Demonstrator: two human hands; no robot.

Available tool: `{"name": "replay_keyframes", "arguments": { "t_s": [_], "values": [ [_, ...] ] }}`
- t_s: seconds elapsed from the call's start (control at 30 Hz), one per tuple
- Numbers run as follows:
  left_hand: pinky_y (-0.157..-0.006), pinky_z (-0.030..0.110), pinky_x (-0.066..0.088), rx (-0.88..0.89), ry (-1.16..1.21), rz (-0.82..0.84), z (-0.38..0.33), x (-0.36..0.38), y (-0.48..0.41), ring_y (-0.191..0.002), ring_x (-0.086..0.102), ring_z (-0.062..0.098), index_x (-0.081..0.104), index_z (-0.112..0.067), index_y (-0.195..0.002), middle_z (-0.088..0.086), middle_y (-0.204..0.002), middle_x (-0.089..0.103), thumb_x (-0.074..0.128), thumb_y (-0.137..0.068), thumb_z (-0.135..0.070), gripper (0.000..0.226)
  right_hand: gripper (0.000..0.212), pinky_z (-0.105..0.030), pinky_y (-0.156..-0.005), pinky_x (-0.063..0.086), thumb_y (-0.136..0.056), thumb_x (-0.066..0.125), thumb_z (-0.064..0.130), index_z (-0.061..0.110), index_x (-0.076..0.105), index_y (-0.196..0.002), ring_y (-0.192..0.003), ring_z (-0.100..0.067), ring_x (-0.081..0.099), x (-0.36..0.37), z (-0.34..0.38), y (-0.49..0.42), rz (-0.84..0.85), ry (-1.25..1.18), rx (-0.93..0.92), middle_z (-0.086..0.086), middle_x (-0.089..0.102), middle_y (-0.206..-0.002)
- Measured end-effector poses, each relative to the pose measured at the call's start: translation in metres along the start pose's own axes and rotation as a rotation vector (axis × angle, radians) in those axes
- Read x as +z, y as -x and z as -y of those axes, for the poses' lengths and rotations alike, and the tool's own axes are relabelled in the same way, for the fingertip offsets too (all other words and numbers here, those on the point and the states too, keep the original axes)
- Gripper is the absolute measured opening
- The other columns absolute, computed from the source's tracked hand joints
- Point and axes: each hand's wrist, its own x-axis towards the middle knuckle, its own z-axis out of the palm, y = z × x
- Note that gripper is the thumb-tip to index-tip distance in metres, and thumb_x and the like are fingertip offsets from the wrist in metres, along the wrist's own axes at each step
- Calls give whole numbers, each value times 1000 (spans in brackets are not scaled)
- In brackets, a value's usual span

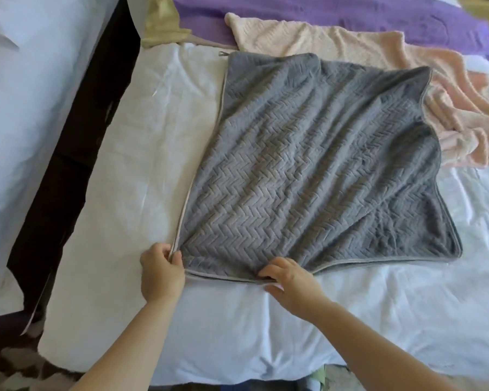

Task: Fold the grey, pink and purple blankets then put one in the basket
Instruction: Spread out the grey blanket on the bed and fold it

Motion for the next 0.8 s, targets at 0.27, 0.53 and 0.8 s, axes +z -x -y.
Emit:
{"name": "replay_keyframes", "arguments": {
  "t_s": [0.27, 0.53, 0.8],
  "values": [
    [-83, 46, 46, 684, -106, -4, -83, 42, 51, -98, 57, 39, 67, -4, -99, 18, -106, 59, 76, -72, -8, 28, 18, -42, -89, 45, -89, 63, 12, 6, 67, -106, -102, -30, 54, -57, -110, 42, -551, -236, 446, -11, 62, -105],
    [-88, 45, 46, 910, -186, 288, -145, 137, 126, -102, 58, 33, 69, -14, -100, 10, -112, 59, 82, -67, -31, 39, 67, -43, -108, 34, -77, 74, 33, 11, 44, -133, -127, -36, 41, -92, -280, 103, -778, -530, 1261, -20, 46, -135],
    [-107, 42, 26, 1010, -488, 398, -194, 215, 171, -128, 40, 27, 56, -28, -127, 1, -141, 44, 67, -74, -59, 63, 21, -39, -69, 50, -90, 61, 18, -1, 61, -98, -73, -27, 57, -111, -337, 111, -697, -876, 1026, -11, 58, -76]
  ]
}}
